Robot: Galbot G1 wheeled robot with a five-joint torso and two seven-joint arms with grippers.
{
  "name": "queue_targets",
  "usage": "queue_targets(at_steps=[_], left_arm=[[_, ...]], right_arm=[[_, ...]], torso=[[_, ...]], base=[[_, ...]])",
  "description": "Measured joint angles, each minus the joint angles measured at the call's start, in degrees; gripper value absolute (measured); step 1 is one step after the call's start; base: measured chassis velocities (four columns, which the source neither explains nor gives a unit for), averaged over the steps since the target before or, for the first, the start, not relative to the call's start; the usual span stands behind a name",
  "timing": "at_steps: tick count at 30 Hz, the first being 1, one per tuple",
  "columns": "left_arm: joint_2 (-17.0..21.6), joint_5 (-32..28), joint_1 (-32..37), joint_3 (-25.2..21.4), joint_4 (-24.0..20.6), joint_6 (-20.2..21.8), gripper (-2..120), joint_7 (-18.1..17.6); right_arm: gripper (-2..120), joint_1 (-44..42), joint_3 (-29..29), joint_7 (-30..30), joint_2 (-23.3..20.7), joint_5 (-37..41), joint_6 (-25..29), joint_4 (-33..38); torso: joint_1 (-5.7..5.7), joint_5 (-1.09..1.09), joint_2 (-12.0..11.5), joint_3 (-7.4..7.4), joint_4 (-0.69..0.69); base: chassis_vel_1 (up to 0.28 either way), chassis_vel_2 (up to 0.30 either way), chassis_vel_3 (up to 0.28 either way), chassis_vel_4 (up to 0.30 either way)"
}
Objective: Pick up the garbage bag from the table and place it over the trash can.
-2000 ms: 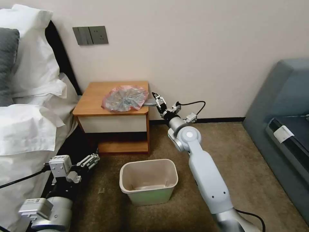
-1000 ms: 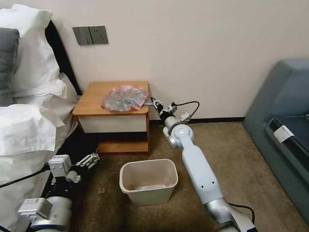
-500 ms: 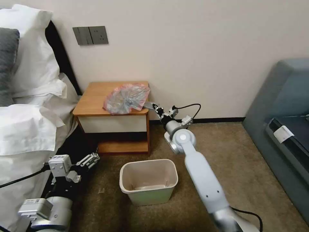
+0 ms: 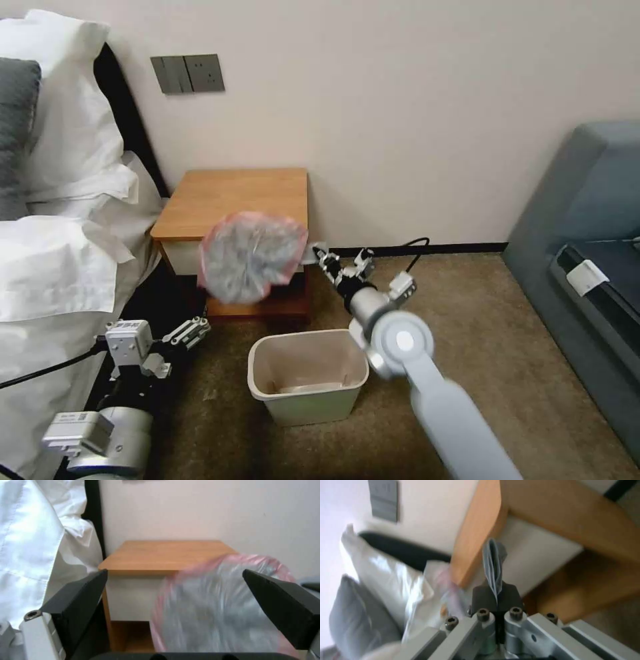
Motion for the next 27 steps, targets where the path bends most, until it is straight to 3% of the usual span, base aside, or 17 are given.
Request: queue_targets(at_steps=[8,12,19,27], left_arm=[[0.9,0.0,-0.2,0.0,0.0,-0.1,100,0.0],[0.7,0.2,-0.4,0.3,0.0,-0.4,100,0.0],[0.1,1.0,-0.6,0.8,0.0,-0.9,100,0.0],[-0.1,1.2,-0.7,0.8,0.0,-1.2,100,0.1]], right_arm=[[0,-8.3,-2.1,7.2,-7.5,-1.3,-4.3,10.0],[0,-12.2,-0.6,5.8,-9.3,-4.0,-4.8,10.9],[0,-15.3,0.0,2.2,-9.2,-10.8,-3.9,9.1],[0,-17.6,-3.9,0.4,-7.3,-16.1,-1.9,8.6]], torso=[[0.00,0.00,0.0,0.00,-0.02],[0.00,0.00,0.0,0.00,-0.01],[0.00,0.00,0.0,0.00,-0.01],[0.00,-0.01,0.0,0.00,-0.01]], base=[[0.000,0.000,0.000,0.000],[0.000,0.000,0.000,0.000],[0.000,0.000,0.000,0.000],[0.000,0.000,0.000,0.000]])
